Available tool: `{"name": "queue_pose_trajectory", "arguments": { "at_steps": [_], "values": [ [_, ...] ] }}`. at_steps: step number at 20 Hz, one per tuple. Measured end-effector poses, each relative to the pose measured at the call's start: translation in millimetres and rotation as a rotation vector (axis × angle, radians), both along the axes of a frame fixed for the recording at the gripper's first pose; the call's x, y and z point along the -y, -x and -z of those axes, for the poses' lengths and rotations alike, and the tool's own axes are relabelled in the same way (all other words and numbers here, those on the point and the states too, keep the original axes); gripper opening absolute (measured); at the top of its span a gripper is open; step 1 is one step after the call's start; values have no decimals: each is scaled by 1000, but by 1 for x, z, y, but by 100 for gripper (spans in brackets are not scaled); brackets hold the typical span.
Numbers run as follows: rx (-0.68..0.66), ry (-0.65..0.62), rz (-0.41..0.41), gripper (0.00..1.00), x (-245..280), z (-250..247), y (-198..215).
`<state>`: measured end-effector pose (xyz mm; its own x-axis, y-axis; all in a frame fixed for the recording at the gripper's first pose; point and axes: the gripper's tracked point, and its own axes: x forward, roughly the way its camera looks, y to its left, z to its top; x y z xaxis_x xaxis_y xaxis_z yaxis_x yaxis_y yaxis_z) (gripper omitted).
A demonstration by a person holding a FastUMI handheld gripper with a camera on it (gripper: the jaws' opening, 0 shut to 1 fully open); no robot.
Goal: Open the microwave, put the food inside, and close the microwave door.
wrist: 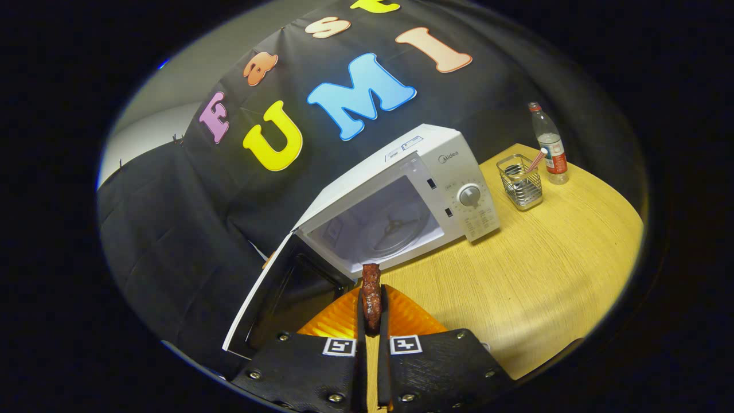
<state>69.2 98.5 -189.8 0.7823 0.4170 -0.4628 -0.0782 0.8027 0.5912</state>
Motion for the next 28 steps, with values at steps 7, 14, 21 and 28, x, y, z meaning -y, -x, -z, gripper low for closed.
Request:
{"name": "queue_pose_trajectory", "arguments": {
  "at_steps": [7,14,21,28],
  "values": [
    [41,13,-11,7,-34,12,-58],
    [58,30,2,7,-59,46,-115],
    [66,3,46,7,-74,82,-173],
    [58,-3,64,7,-83,112,-207]
  ]
}}
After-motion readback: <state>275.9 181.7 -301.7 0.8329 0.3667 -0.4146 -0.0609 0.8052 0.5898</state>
